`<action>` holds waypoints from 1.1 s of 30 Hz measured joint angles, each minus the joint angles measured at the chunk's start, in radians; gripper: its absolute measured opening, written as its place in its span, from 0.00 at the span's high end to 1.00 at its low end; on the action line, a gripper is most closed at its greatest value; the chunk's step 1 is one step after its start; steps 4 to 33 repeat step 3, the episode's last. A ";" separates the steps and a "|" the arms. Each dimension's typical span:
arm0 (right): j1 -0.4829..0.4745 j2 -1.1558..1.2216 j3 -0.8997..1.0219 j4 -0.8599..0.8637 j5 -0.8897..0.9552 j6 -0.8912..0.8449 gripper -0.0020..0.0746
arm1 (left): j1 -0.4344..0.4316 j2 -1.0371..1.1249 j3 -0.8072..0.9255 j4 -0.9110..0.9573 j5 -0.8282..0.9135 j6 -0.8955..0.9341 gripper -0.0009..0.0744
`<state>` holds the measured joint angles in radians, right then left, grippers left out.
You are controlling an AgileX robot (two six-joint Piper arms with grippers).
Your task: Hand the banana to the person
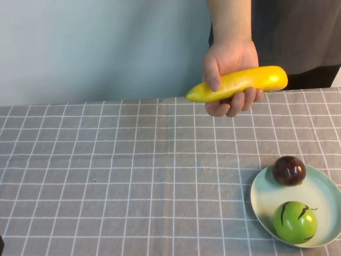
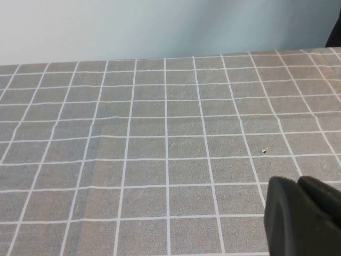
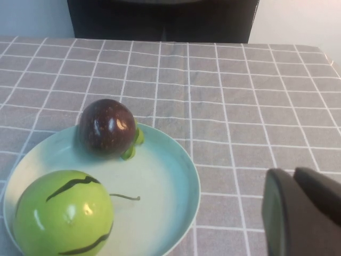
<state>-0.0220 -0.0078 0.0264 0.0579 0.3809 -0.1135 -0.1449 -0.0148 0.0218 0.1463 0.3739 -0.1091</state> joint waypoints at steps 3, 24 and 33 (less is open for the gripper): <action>0.000 0.000 0.000 0.000 0.000 0.000 0.98 | 0.000 0.000 0.000 0.000 0.000 0.000 0.99; 0.000 0.000 0.000 0.000 0.000 0.000 0.98 | 0.000 0.000 0.000 0.000 0.000 0.000 0.99; 0.000 0.000 0.000 0.000 0.000 0.000 0.98 | 0.000 0.000 0.000 0.000 0.000 0.000 0.99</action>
